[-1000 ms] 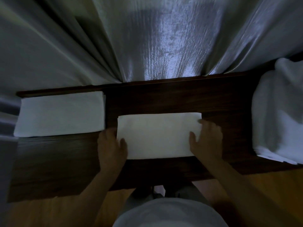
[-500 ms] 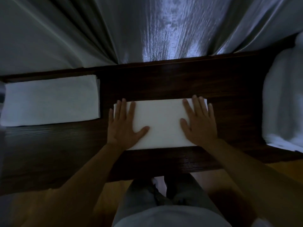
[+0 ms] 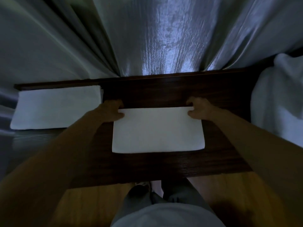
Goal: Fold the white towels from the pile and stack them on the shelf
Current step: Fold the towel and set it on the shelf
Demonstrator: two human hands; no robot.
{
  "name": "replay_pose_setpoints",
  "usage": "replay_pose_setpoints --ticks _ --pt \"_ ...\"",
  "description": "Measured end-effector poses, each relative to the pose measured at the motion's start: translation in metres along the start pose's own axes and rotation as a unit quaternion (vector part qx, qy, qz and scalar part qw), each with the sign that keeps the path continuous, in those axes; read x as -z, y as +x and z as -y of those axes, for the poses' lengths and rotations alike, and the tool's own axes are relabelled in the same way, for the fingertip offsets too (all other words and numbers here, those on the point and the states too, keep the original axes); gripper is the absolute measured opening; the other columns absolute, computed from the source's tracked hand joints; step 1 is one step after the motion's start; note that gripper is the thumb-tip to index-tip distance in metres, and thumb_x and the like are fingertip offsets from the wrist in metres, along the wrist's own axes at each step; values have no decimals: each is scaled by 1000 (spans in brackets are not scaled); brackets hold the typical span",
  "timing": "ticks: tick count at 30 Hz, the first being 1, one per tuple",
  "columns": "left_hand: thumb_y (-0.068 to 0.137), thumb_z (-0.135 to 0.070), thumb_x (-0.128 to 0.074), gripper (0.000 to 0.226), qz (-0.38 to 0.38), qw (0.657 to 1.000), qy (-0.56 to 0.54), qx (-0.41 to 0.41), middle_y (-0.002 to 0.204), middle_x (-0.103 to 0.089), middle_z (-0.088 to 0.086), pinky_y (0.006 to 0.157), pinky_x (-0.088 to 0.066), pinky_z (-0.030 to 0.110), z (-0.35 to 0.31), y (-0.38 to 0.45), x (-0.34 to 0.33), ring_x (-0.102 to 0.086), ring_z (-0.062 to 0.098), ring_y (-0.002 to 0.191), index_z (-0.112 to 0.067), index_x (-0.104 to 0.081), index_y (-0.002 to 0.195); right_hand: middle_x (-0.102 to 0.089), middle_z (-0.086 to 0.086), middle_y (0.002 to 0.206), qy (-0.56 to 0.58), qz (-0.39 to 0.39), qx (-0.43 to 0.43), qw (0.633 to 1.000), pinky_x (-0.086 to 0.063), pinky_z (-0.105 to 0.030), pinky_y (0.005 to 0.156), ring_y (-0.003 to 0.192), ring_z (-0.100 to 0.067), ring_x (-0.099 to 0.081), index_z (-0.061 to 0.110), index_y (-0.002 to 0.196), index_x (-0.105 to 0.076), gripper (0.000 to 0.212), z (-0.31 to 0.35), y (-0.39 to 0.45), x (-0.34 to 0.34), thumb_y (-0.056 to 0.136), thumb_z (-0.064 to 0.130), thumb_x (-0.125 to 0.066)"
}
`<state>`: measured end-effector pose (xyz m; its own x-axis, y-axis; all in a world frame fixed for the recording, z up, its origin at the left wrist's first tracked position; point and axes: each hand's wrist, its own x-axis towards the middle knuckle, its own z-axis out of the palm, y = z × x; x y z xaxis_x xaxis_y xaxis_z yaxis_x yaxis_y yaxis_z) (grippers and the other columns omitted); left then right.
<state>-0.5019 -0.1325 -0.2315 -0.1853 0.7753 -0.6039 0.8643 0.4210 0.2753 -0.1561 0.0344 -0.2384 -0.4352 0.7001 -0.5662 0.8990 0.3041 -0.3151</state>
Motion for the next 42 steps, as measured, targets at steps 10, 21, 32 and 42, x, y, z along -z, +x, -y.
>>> replay_pose_setpoints --ticks 10,21,32,42 --pt "79 -53 -77 36 84 995 -23 -40 108 -63 -1 79 -47 32 11 -41 42 -59 18 97 -24 -65 95 -67 -4 99 7 42 57 997 -53 -34 77 93 -22 -65 14 97 -68 22 9 -46 45 86 30 -80" --pt "82 -27 -82 21 -204 967 -76 -132 93 -65 -7 68 -46 26 63 -173 87 -61 8 82 -26 -62 88 -73 5 99 193 -193 147 951 -62 -35 75 90 -13 -71 23 100 -75 22 74 -149 55 81 17 -85" --pt "85 -6 -78 23 -238 940 -240 -42 96 -63 10 73 -63 41 106 -241 83 -70 27 84 -15 -56 86 -68 -19 107 349 -88 190 913 -64 -39 80 102 -34 -70 -1 99 -66 8 144 -156 44 92 0 -70" --pt "90 -11 -73 16 -290 893 -340 44 97 -70 10 72 -64 33 143 -289 59 -74 20 80 -23 -65 98 -68 -14 105 362 -60 215 905 -64 -38 82 100 -29 -70 2 111 -68 17 202 -139 22 95 -3 -64"
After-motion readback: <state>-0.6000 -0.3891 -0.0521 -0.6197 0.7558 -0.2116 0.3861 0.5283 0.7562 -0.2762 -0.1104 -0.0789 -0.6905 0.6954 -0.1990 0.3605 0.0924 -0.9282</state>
